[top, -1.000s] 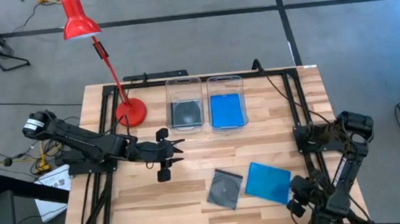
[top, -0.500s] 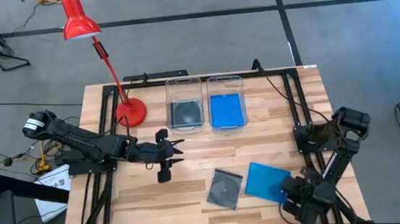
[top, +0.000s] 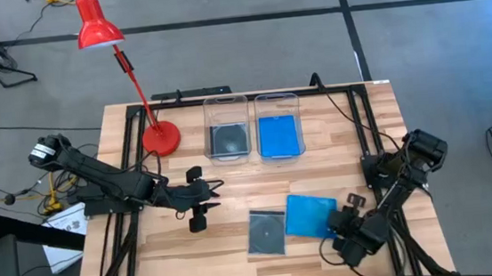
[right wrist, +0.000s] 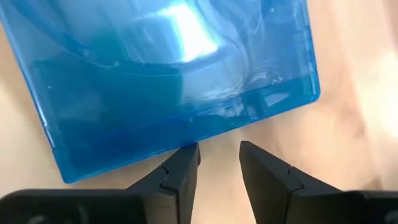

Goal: Pick & place jewel cases by type
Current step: Put the black cd case into the left transparent bin

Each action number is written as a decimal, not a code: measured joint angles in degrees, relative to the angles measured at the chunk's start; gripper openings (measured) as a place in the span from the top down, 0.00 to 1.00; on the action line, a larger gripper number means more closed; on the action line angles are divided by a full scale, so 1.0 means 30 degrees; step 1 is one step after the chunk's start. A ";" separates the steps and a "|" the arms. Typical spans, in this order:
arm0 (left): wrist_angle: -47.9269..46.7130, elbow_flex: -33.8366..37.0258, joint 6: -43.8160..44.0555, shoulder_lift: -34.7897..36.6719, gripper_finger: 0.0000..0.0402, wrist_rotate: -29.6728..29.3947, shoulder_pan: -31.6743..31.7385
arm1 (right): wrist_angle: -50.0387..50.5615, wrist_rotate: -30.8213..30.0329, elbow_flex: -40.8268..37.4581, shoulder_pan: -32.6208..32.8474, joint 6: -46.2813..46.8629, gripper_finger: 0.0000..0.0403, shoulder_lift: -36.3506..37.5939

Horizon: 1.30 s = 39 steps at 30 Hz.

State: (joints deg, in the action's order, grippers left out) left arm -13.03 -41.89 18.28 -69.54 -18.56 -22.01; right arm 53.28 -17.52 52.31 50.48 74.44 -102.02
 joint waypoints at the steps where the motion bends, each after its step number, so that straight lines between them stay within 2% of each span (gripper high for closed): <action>1: -0.0242 0.0000 0.0269 -0.0006 0.73 -0.0057 -0.0075 | -0.0125 -0.0276 -0.0012 -0.0343 -0.0538 0.71 0.0000; 12: -0.1291 -0.0015 0.2172 -0.1903 0.73 0.0079 -0.0953 | -0.2668 -0.2330 -0.0019 -0.3955 -0.7052 0.71 0.0000; 19: -0.1400 -0.0015 0.2882 -0.3424 0.73 0.1818 -0.1025 | -0.5719 -0.3592 -0.0044 -0.6147 -1.1082 0.71 -0.0055; 23: -0.1444 -0.0015 0.2951 -0.4238 0.73 0.2176 -0.1025 | -0.6492 -0.3601 -0.0035 -0.6921 -1.1923 0.71 -0.0058; 29: -0.2619 -0.0005 0.3250 -0.4728 0.73 0.1885 -0.1013 | -0.5980 -0.4563 -0.0036 -0.6801 -1.1355 0.71 -0.0020; 34: -0.3047 0.0000 0.3570 -0.4714 0.73 0.1380 -0.0996 | -0.5628 -0.5137 -0.0036 -0.5563 -0.9878 0.71 0.0938; 39: -0.3056 0.0000 0.3449 -0.4707 0.73 0.1283 -0.0988 | -1.0172 -0.5250 -0.0015 -0.4562 -1.2585 0.71 0.1391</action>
State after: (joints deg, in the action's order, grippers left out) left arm -22.20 -41.89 28.63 -83.66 -14.71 -24.97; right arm 22.76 -33.27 52.27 36.79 36.68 -97.85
